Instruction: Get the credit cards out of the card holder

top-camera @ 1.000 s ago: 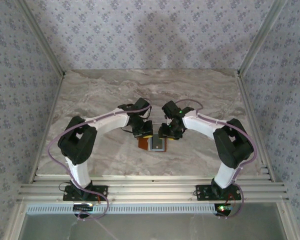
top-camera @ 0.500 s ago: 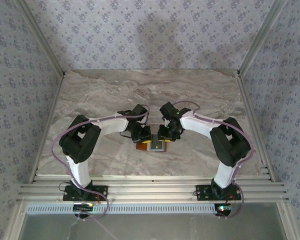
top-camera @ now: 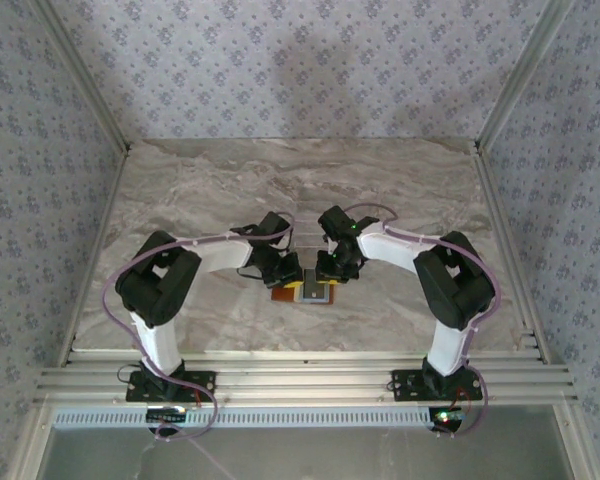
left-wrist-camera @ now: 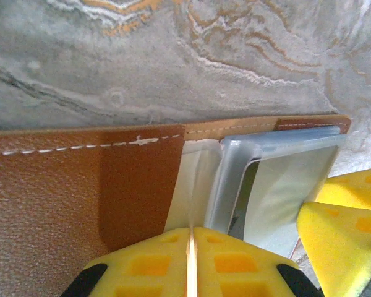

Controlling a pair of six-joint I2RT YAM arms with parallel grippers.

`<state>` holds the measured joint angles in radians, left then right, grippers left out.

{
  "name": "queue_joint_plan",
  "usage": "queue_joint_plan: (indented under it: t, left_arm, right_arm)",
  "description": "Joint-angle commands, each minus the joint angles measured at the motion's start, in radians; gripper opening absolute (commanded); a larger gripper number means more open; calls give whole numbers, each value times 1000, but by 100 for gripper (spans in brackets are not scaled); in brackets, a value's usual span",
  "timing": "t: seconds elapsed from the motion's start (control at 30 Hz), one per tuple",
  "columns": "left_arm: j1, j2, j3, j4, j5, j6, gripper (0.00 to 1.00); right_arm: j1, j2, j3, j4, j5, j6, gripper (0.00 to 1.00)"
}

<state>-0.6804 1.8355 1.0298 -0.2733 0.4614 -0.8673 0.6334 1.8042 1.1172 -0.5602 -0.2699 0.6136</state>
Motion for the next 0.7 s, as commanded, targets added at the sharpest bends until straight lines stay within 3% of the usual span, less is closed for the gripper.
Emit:
queue_joint_plan:
  t: [0.0, 0.27, 0.67]
  left_arm:
    - [-1, -52, -23, 95, 36, -25, 12]
    - [-1, -66, -51, 172, 69, -42, 15]
    - [-1, -46, -13, 15, -26, -3, 14]
  right_arm:
    - [4, 34, -10, 11, 3, 6, 25]
    - [4, 30, -13, 7, 6, 3, 25]
    - [0, 28, -11, -1, 10, -1, 25]
